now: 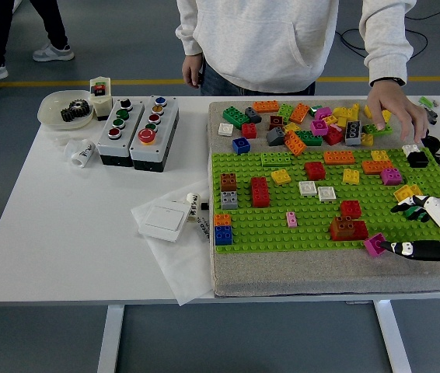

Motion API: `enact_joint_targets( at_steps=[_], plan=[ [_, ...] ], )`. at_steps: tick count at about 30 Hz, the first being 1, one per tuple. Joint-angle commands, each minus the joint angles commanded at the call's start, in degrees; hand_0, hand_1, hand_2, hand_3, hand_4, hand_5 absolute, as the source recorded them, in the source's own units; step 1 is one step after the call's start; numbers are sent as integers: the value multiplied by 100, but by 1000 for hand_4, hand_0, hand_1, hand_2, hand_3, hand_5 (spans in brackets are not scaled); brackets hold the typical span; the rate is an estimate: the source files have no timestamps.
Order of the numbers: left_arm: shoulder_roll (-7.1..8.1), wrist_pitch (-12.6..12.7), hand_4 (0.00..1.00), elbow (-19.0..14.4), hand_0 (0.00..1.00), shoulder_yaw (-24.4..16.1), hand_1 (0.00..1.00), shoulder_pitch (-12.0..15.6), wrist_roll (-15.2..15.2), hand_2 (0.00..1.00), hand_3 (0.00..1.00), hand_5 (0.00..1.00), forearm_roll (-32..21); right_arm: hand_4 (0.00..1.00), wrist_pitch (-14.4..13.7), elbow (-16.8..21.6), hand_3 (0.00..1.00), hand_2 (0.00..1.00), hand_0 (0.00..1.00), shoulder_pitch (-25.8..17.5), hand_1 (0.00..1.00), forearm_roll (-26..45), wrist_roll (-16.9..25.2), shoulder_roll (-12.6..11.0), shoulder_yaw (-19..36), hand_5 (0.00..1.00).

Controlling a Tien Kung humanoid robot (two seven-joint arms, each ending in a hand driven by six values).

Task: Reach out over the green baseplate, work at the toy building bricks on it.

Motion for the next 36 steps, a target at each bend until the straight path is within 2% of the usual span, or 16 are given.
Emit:
enact_joint_targets(
  at_steps=[9, 11, 21, 27, 28, 33, 34, 36],
  plan=[
    [7, -4, 779, 0, 759, 18, 791, -17, 5, 841, 728, 689, 0, 998, -228, -386, 637, 654, 464, 137, 551, 5, -107, 187, -307, 507],
    [5, -3, 777, 0, 758, 19, 791, -20, 6, 841, 729, 688, -1, 998, -253, -439, 631, 636, 430, 160, 531, 23, -121, 222, -361, 516],
    [11, -5, 777, 0, 758, 37, 791, -20, 6, 841, 730, 688, -6, 998, -317, -329, 628, 635, 413, 94, 522, 93, -124, 301, -455, 515],
    [14, -5, 777, 0, 758, 62, 791, -24, 6, 840, 731, 688, -26, 998, -420, -411, 624, 634, 398, 122, 511, 49, -122, 353, -585, 514],
    [14, -5, 777, 0, 760, 62, 789, -25, 6, 841, 732, 689, -26, 998, -440, -433, 596, 611, 329, 132, 484, 43, -124, 358, -603, 515],
    [14, -2, 777, 0, 760, 79, 789, -30, 3, 841, 732, 689, -50, 998, -552, -525, 596, 611, 329, 164, 484, -44, -126, 385, -662, 515],
    [13, -2, 775, 0, 758, 80, 789, -31, 2, 841, 734, 686, -52, 998, -574, -540, 562, 564, 264, 174, 443, -69, -126, 391, -674, 495],
    [13, -2, 775, 0, 758, 80, 789, -36, 3, 841, 734, 686, -52, 998, -647, -573, 562, 564, 264, 205, 443, -130, -126, 407, -708, 495]
  ],
)
